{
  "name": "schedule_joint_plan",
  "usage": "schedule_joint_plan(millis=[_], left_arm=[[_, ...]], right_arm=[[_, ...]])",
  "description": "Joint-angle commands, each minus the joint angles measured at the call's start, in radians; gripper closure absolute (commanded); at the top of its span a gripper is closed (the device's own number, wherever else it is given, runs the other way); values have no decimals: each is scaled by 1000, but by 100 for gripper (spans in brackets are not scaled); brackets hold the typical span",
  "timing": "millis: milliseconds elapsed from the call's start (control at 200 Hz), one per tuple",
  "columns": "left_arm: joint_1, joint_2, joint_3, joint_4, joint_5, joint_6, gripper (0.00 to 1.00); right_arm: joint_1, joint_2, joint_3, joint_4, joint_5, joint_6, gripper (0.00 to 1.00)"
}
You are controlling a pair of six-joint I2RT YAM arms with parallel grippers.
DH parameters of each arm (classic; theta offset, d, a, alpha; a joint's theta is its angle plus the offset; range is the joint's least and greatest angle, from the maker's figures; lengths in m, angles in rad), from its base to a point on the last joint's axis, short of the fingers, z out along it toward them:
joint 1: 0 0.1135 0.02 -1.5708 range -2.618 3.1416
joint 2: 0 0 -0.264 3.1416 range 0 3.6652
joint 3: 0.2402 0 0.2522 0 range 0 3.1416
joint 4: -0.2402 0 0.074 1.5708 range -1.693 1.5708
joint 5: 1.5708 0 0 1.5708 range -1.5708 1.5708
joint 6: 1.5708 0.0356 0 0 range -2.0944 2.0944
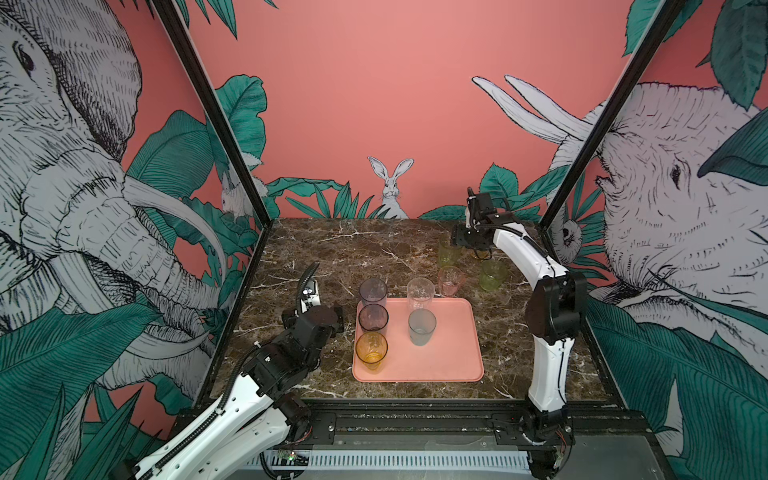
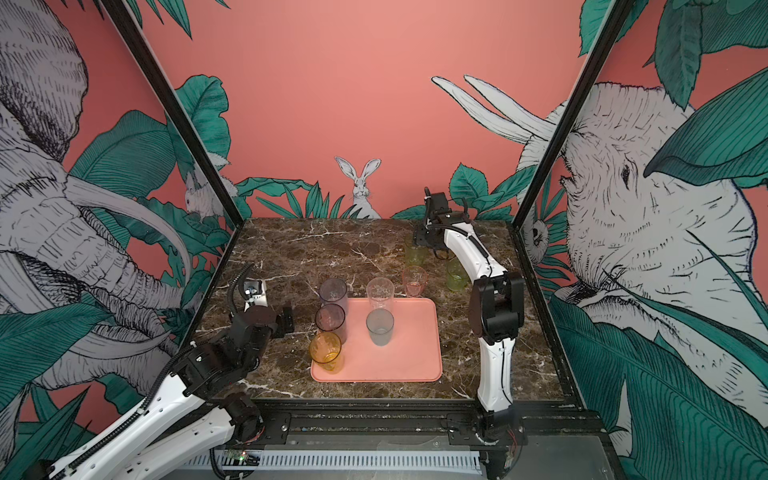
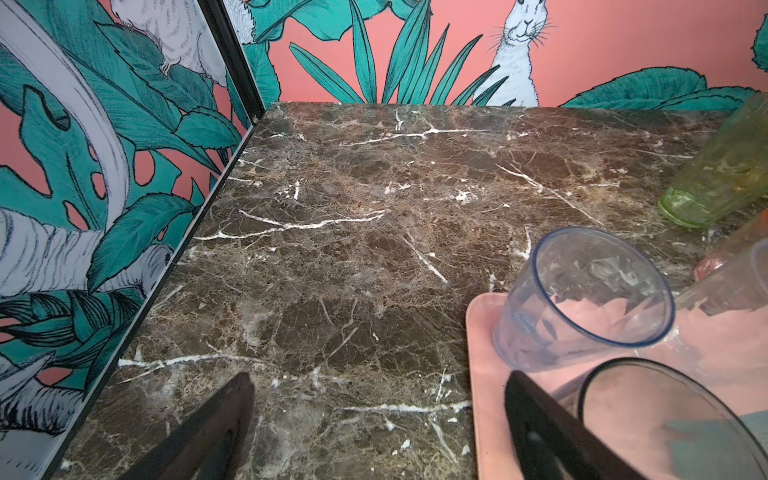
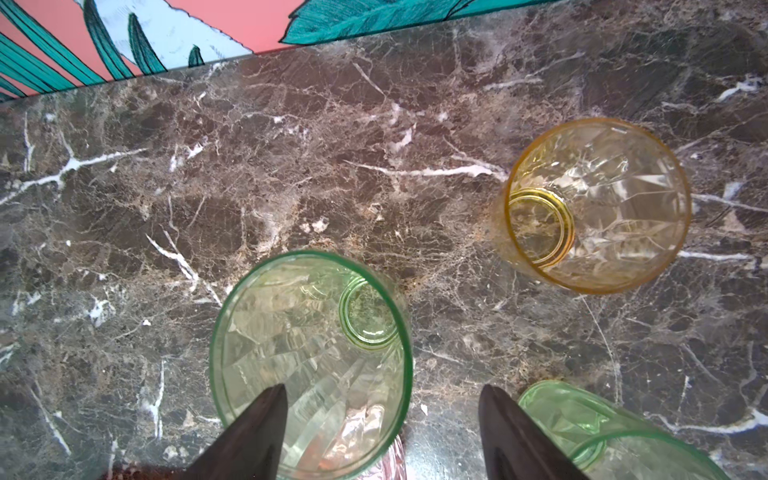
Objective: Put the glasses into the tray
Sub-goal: 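Lower the right gripper and close it on the light green cup's rim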
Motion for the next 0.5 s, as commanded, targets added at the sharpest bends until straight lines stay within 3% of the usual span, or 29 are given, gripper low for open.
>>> schedule_joint_plan(millis=[0,495], left_arm=[[6,-9,17,-20,-10,-10,5],[5,-9,5,-16,-7,-18,5]], right_arm=[[-5,29,33,-17,-7,9,28],[-8,67,34,-3,-34,9,46]])
